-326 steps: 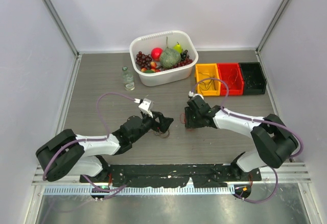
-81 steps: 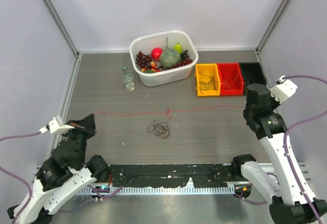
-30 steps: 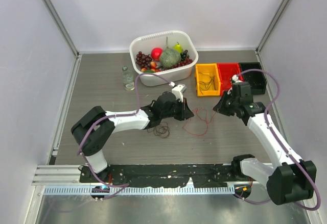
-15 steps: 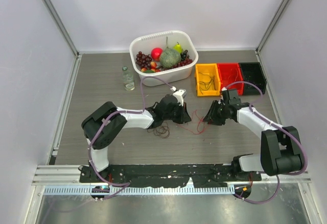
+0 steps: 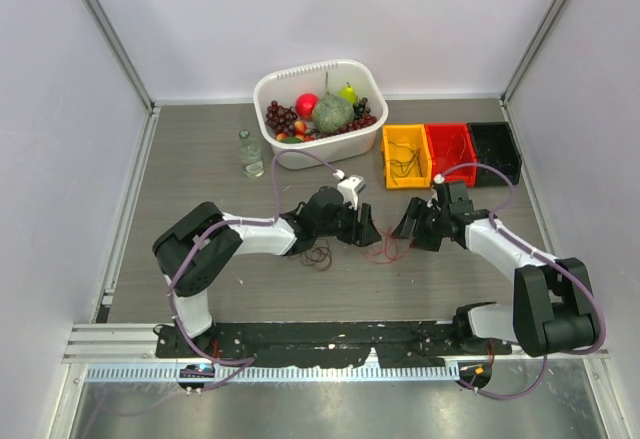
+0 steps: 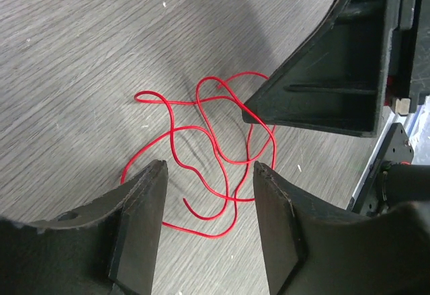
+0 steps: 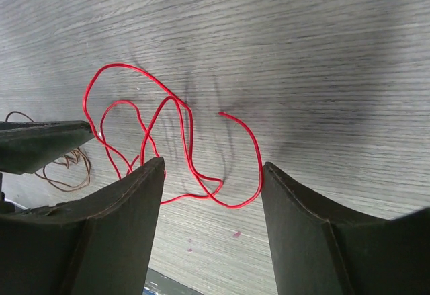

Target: Untangle the cables

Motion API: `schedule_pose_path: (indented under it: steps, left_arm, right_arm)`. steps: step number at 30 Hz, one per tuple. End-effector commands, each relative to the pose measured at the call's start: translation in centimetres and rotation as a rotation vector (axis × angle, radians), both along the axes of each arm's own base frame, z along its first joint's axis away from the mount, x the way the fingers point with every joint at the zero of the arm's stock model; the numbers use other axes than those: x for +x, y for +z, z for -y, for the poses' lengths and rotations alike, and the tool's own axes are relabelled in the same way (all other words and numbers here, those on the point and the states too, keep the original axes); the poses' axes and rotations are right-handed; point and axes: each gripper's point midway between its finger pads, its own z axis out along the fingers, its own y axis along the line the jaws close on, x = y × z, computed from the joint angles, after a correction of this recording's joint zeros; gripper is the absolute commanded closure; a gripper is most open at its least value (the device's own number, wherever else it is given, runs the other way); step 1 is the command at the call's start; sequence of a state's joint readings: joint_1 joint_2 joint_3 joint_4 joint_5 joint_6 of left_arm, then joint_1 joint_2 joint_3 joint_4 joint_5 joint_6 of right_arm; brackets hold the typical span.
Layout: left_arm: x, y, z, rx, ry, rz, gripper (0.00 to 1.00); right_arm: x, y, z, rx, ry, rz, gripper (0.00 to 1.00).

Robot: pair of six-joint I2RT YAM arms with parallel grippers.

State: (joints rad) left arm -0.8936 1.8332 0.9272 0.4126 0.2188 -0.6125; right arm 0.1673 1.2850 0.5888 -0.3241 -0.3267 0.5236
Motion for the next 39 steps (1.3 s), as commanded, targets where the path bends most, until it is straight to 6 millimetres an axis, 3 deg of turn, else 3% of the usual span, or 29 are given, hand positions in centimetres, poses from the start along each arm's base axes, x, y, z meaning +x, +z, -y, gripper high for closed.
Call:
schedule_pose_path:
  steps: [1,5,9,13,17,26,31,35,39]
  left_arm:
    - [0.4,4.9,0.0,-0.088,-0.022,0.128,0.42]
    - [0.6,6.6,-1.4,-0.093,0.020,0.185,0.39]
    - [1.1,7.6,-3.3,-0.088,0.097,0.251,0.36]
    - [1.8,7.9,-5.7,-0.077,0.204,0.308,0.34]
    - [2.2,7.6,-7.0,-0.062,0.254,0.333,0.33]
    - [2.1,6.8,-6.4,-0.070,0.240,0.316,0.33]
    - [2.2,6.8,-6.5,-0.069,0.244,0.317,0.33]
    - [2.3,6.8,-6.7,-0.066,0.259,0.320,0.33]
    - [2.3,6.8,-7.1,-0.062,0.271,0.325,0.34]
  right_arm:
    - [1.8,2.3,0.2,-0.007,-0.030,0.129,0.36]
    - [2.5,3.9,1.2,-0.053,-0.057,0.207,0.32]
    - [2.7,4.6,-0.1,-0.006,0.019,0.251,0.28]
    - [2.3,2.8,-1.3,-0.053,0.095,0.190,0.26]
    - [2.3,1.3,-1.2,-0.183,0.113,0.166,0.25]
    - [2.3,-0.1,-2.7,-0.401,0.193,0.173,0.25]
    - [2.7,-1.1,-2.3,-0.561,0.192,0.163,0.26]
    - [2.8,-1.9,-3.1,-0.616,0.202,0.155,0.37]
    - [2.8,-2.7,-3.7,-0.593,0.209,0.128,0.72]
